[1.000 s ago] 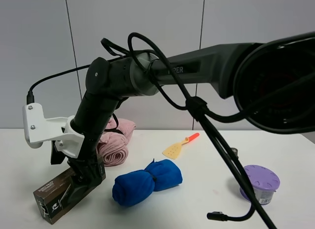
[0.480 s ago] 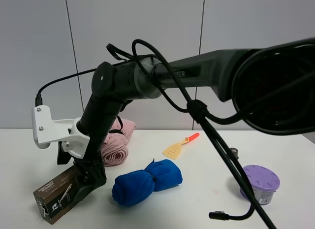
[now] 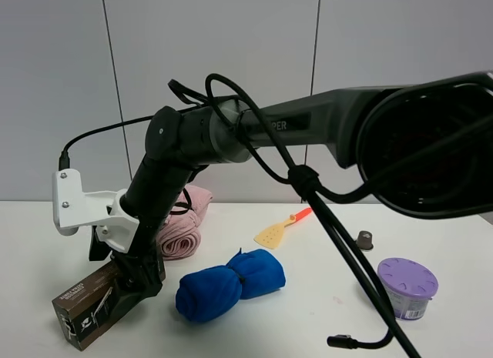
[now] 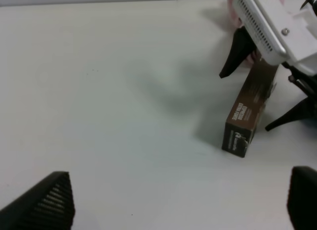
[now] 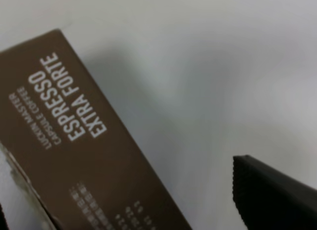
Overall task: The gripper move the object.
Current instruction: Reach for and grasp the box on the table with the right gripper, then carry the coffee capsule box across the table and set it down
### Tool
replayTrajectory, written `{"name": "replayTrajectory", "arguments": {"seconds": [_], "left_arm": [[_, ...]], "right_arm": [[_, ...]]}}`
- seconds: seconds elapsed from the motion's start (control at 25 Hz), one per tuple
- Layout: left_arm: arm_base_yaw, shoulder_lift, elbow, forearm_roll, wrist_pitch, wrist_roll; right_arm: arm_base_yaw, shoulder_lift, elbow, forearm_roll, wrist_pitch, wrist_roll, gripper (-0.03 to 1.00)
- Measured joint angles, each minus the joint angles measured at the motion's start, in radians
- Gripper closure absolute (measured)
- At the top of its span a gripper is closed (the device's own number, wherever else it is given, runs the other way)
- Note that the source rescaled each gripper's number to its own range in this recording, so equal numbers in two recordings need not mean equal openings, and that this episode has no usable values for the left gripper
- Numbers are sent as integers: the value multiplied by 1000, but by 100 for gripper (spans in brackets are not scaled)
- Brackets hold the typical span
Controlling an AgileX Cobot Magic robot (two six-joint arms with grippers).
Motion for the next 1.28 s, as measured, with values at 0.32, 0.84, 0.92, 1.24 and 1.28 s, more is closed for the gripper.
{"name": "replayTrajectory", "arguments": {"seconds": [0.32, 0.84, 0.92, 1.24, 1.28], "left_arm": [[0, 0, 0, 0, 0, 0], [0, 0, 0, 0, 0, 0], [0, 0, 0, 0, 0, 0], [0, 0, 0, 0, 0, 0], [0, 0, 0, 0, 0, 0]], "right_arm": [[-1, 24, 0, 1, 1, 0, 21], [-2, 23, -5, 30, -1, 68, 96], [-2, 18, -6, 63, -1, 82, 96], [-2, -135, -167, 97, 0, 496, 96], [-2, -159, -196, 81, -2, 608, 96]]}}
